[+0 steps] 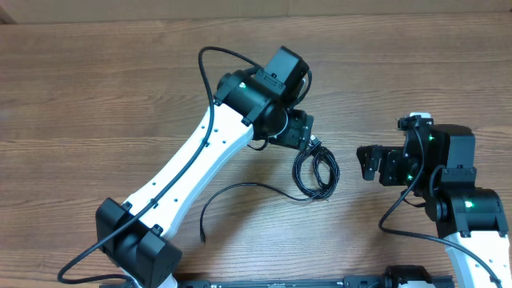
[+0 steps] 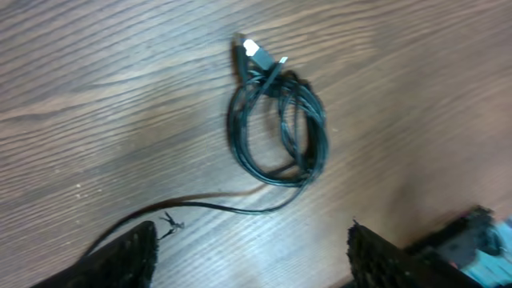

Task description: Untangle cables

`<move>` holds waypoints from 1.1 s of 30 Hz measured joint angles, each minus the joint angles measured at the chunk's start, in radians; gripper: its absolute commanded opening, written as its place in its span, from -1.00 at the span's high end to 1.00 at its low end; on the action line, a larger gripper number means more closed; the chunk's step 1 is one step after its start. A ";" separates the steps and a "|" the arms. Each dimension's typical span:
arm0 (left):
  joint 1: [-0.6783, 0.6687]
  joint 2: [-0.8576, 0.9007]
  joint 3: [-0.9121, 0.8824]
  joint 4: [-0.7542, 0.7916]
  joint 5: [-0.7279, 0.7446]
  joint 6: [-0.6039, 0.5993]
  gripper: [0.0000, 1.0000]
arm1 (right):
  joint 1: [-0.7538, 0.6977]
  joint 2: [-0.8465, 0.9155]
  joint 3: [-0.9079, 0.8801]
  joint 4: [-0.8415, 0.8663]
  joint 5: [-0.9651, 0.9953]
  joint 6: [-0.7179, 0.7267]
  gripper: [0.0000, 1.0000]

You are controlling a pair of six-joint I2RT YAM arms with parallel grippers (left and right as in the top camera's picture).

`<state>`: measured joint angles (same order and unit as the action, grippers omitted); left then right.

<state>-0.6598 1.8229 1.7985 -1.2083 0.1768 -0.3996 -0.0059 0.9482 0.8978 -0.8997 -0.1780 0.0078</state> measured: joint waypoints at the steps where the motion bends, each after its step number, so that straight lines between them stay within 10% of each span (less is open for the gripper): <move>1: -0.001 0.000 -0.015 0.008 -0.010 0.000 -0.56 | 0.000 0.000 0.000 0.000 0.005 0.004 -1.00; 33: -0.085 0.014 -0.609 0.701 -0.084 -0.011 -0.71 | 0.000 0.000 0.000 -0.001 0.029 0.023 -1.00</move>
<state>-0.7448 1.8366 1.1896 -0.5076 0.0929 -0.4110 -0.0059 0.9482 0.8978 -0.9009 -0.1493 0.0303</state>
